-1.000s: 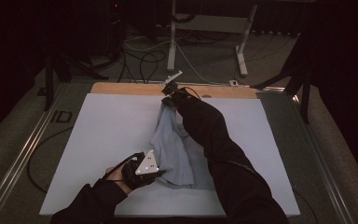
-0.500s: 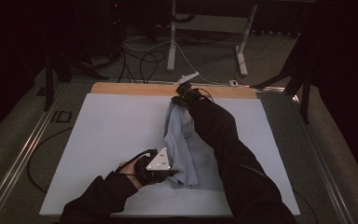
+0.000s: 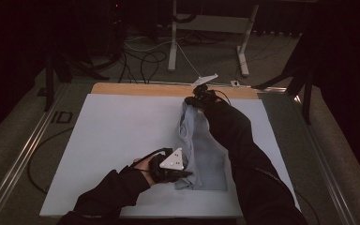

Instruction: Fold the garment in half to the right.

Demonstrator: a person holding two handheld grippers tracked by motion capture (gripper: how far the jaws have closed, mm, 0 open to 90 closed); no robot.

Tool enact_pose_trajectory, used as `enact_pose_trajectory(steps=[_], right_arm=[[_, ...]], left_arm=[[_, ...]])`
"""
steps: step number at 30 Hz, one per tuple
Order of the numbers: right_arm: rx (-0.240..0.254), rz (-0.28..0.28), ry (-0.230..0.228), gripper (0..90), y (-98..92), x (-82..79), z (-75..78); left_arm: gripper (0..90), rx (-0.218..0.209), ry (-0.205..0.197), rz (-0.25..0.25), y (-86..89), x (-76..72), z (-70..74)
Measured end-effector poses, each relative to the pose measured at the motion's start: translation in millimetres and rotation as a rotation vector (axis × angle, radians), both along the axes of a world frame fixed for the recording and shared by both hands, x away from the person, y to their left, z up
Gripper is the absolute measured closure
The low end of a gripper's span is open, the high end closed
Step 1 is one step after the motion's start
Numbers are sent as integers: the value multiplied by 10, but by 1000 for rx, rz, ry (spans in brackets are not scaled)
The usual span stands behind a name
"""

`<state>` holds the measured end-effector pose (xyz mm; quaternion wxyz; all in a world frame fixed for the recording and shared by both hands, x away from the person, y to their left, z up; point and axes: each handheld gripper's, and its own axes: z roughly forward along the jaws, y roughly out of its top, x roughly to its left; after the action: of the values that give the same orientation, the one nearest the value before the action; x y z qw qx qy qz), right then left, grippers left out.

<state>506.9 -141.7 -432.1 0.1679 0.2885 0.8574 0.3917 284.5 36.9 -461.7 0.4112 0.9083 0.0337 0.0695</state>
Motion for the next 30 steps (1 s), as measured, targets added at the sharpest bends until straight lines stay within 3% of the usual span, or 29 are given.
enact_pose_trajectory(steps=[10, 16, 20, 30], right_arm=[[33, 27, -7, 875, -252, 25, -24], [59, 39, 9, 874, -337, 40, -158], [50, 36, 30, 873, -383, 47, -292], [63, 40, 60, 867, -464, 74, -387]], left_arm=[[868, 29, -29, -41, -284, 18, -51], [868, 52, -31, -50, -421, 25, -119], [867, 66, -31, -57, -488, 26, -160], [864, 107, -21, -48, -711, 59, -283]])
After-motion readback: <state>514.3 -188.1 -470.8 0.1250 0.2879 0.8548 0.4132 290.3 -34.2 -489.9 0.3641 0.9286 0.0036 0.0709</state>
